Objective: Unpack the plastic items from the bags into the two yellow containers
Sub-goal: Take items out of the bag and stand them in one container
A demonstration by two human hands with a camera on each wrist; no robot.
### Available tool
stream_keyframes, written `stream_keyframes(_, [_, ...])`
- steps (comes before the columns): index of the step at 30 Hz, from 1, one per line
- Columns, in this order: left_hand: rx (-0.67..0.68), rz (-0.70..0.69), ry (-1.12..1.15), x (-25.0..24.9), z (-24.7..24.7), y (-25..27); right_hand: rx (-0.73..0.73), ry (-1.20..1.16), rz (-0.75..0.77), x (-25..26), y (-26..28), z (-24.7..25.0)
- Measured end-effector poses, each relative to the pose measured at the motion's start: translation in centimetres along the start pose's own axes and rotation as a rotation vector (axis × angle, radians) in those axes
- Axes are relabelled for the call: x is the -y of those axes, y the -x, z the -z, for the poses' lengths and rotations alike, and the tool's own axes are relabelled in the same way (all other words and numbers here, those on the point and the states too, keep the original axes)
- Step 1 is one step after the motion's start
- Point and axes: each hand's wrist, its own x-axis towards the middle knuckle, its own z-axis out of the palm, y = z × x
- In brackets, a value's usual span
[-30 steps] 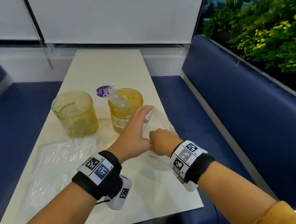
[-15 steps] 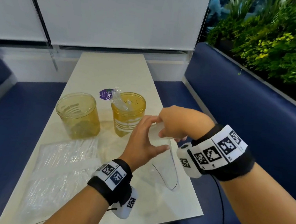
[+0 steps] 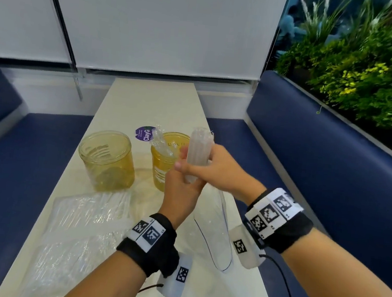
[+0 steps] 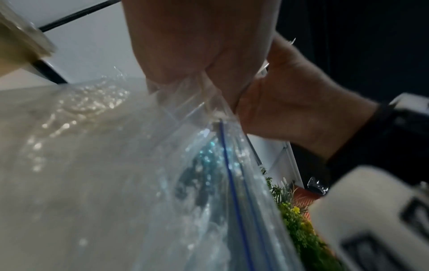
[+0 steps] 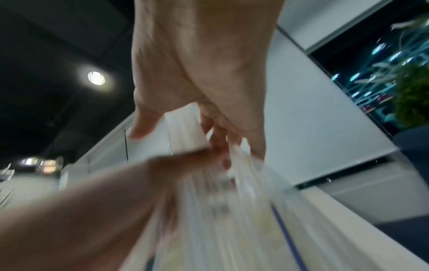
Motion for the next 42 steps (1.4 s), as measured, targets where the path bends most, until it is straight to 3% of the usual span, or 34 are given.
stream_keyframes(4, [0.035, 0.099, 0.010, 0.4, 0.8, 0.3, -0.108, -0.095, 0.079, -0.7, -0.8, -1.9])
stream_keyframes(9, [0.174, 0.268, 0.060, 1.0, 1.9, 2.4, -0.161, -0.163, 0.241, 5.8, -2.5, 1.4])
stream_keyframes(13, [0.246, 0.238, 0.047, 1.2, 2.3, 4.2, -0.256, -0.304, 0.382, 10.3, -6.0, 4.5])
stream_keyframes(16, [0.268, 0.215, 0.052, 1.0, 2.8, 5.0, -0.330, -0.308, 0.417, 10.2, -10.2, 4.5])
stream_keyframes(23, [0.308, 0.217, 0.007, 1.3, 4.1, 5.1, -0.215, -0.299, 0.184, 2.0, -17.4, -0.6])
stream_keyframes(29, [0.276, 0.272, -0.025, 2.2, 4.9, 6.3, -0.142, -0.215, -0.078, -3.2, -19.8, -2.2])
stream_keyframes(33, [0.241, 0.242, -0.022, 1.8, 4.5, 6.2, -0.052, -0.148, -0.191, -4.0, -19.3, -1.2])
stream_keyframes(35, [0.219, 0.214, -0.025, 1.6, 4.2, 6.1, -0.090, -0.095, -0.106, -4.0, -19.1, -0.8])
stream_keyframes(38, [0.202, 0.194, -0.033, 1.3, 4.1, 6.1, -0.170, 0.094, 0.217, -4.0, -19.1, -0.4])
stream_keyframes(40, [0.202, 0.182, -0.043, 1.1, 4.1, 6.0, -0.092, 0.369, 0.395, -4.4, -19.5, -0.5])
stream_keyframes(42, [0.207, 0.173, -0.054, 0.9, 4.1, 5.8, 0.112, 0.692, 0.378, -5.0, -19.6, -0.9])
